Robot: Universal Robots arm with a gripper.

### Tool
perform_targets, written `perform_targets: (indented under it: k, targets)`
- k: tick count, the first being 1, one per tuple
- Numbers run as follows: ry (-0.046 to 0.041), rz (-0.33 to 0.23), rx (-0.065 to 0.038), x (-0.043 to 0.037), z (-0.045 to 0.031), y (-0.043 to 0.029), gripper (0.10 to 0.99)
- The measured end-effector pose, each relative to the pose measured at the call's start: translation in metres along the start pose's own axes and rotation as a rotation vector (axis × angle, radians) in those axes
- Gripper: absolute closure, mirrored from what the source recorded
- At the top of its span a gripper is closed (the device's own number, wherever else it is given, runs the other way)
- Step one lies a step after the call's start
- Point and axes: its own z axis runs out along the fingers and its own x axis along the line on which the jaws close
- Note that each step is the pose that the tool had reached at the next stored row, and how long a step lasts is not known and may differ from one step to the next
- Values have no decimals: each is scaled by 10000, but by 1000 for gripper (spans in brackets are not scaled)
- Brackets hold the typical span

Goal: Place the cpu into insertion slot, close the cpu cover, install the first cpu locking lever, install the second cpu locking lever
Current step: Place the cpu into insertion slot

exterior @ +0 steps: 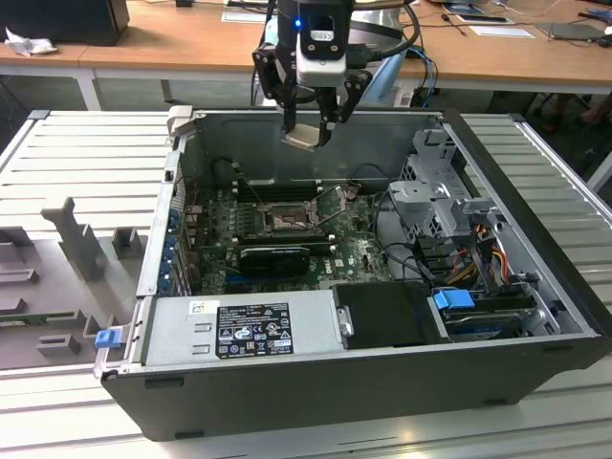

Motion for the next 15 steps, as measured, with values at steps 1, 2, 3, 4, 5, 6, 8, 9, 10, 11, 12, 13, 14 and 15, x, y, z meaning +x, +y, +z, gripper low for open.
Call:
perform_targets:
  k: [1, 2, 3, 4, 5, 6, 8, 9, 10, 11, 12, 13, 14, 15]
  targets:
    - [-5, 58, -1, 0, 0, 0, 561]
    - [-10, 115, -2, 0, 0, 0, 561]
    - [-16, 194, -3, 0, 0, 0, 561]
    - [-21, 252, -4, 0, 0, 0, 561]
    - [-27, 325, -6, 0, 0, 0, 561]
    - [-33, 396, -7, 0, 0, 0, 561]
    - [-47, 551, -10, 0, 0, 0, 561]
    - [-53, 631, -11, 0, 0, 0, 561]
    - [-61, 721, -13, 0, 0, 0, 561]
    - [-71, 835, -14, 0, 0, 0, 561]
    - [-78, 917, -15, 0, 0, 0, 561]
    - [-88, 1039, -18, 0, 0, 0, 561]
    - [-96, 1133, -20, 1, 0, 0, 561]
    - [-104, 1225, -21, 1, 0, 0, 561]
